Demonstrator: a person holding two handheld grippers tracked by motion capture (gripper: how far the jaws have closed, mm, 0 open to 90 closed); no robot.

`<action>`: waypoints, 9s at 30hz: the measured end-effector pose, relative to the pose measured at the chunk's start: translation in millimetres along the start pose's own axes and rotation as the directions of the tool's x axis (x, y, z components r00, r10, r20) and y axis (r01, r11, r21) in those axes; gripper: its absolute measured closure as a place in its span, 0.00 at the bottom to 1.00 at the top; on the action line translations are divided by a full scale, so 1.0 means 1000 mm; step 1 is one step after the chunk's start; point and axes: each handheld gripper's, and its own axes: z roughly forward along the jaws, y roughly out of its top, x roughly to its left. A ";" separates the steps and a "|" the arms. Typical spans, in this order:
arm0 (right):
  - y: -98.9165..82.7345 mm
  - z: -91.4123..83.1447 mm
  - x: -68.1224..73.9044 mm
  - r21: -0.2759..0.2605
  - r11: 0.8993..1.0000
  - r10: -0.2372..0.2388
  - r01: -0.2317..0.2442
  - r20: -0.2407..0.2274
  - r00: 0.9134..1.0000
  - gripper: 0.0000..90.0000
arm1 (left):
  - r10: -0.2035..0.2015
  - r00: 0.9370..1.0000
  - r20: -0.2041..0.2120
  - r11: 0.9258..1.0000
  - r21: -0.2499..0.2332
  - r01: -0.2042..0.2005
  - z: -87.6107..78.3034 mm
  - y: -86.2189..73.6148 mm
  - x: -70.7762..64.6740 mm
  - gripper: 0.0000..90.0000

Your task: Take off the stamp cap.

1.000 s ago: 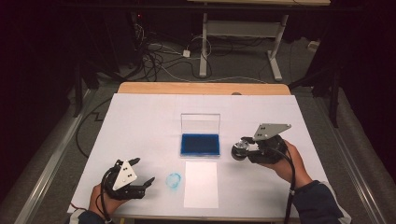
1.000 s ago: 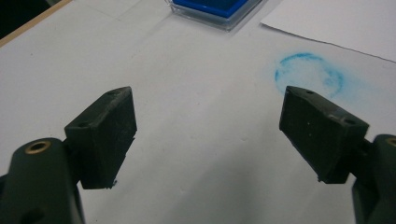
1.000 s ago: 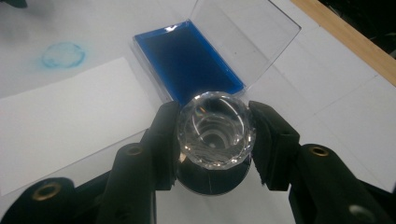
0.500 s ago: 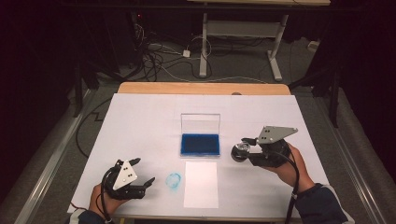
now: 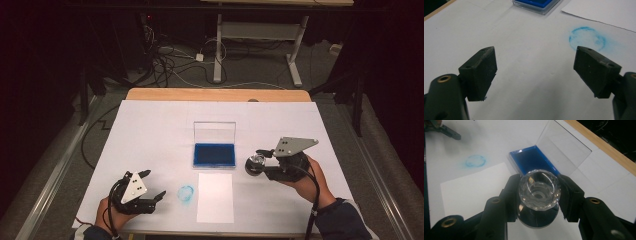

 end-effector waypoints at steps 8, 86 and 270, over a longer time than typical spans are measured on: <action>0.005 0.000 0.006 -0.023 1.000 -0.011 0.011 -0.010 1.000 0.63 | 0.016 1.000 0.002 1.000 -0.007 -0.016 0.003 0.004 0.000 0.20; 0.029 0.045 0.070 -0.177 0.984 -0.075 0.035 -0.224 0.972 0.63 | 0.089 0.920 0.381 0.986 -0.164 -0.028 0.068 0.098 -0.067 0.36; -0.002 0.013 0.035 -0.161 0.987 -0.012 -0.004 -0.097 0.995 0.63 | 0.010 0.979 0.201 0.998 -0.069 0.004 0.020 0.040 -0.008 0.40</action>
